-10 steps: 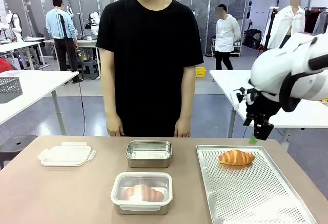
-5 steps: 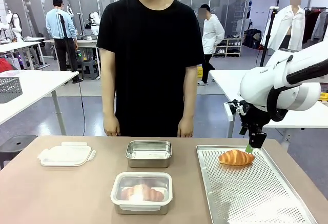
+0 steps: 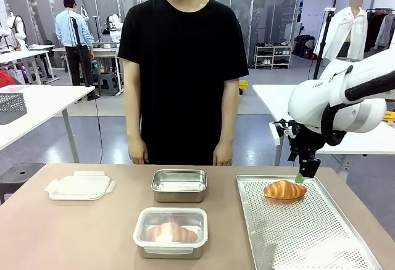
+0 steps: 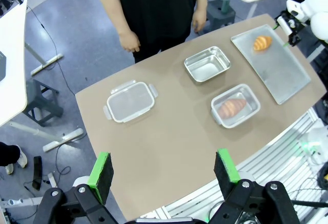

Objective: Place the bread into the airtight container.
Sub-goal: Pick up a Butter Roll and place it into an empty Airtight Container.

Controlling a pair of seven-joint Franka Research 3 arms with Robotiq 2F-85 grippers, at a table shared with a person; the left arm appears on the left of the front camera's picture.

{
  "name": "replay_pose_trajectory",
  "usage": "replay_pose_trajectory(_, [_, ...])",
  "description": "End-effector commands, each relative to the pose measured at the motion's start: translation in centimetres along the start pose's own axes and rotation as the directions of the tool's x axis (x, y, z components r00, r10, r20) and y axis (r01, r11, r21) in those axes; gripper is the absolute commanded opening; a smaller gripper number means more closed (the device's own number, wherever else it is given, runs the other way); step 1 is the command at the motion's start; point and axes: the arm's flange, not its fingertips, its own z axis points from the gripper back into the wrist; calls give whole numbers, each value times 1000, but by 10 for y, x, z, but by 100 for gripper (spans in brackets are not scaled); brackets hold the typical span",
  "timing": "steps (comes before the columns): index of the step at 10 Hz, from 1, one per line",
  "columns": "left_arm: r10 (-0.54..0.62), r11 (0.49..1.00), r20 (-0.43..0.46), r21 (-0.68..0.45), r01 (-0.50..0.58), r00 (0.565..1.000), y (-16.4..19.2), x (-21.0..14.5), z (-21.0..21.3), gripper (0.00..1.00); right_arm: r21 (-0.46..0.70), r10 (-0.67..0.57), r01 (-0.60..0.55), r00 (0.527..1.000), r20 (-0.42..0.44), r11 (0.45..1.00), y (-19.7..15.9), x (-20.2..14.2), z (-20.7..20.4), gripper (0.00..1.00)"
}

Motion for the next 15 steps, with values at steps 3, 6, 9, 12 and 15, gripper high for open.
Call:
replay_pose_trajectory(3, [-10,1000,2,-3,10,1000,0,0,1,100,-13,9,-10,998,-63,1000,-22,10,-48,100])
replay_pose_trajectory(6, [-10,1000,2,-3,10,1000,0,0,1,100,2,14,-14,994,-113,1000,-37,14,-62,100])
replay_pose_trajectory(9, [-10,1000,2,-3,10,1000,0,0,1,100,44,11,-5,991,-137,999,-55,13,-79,100])
replay_pose_trajectory(12, [-10,1000,2,-3,10,1000,0,0,1,100,107,-3,17,992,-128,994,-64,10,-100,100])
replay_pose_trajectory(15, [-10,1000,2,-3,10,1000,0,0,1,100,152,4,22,985,-173,988,-67,8,-125,100])
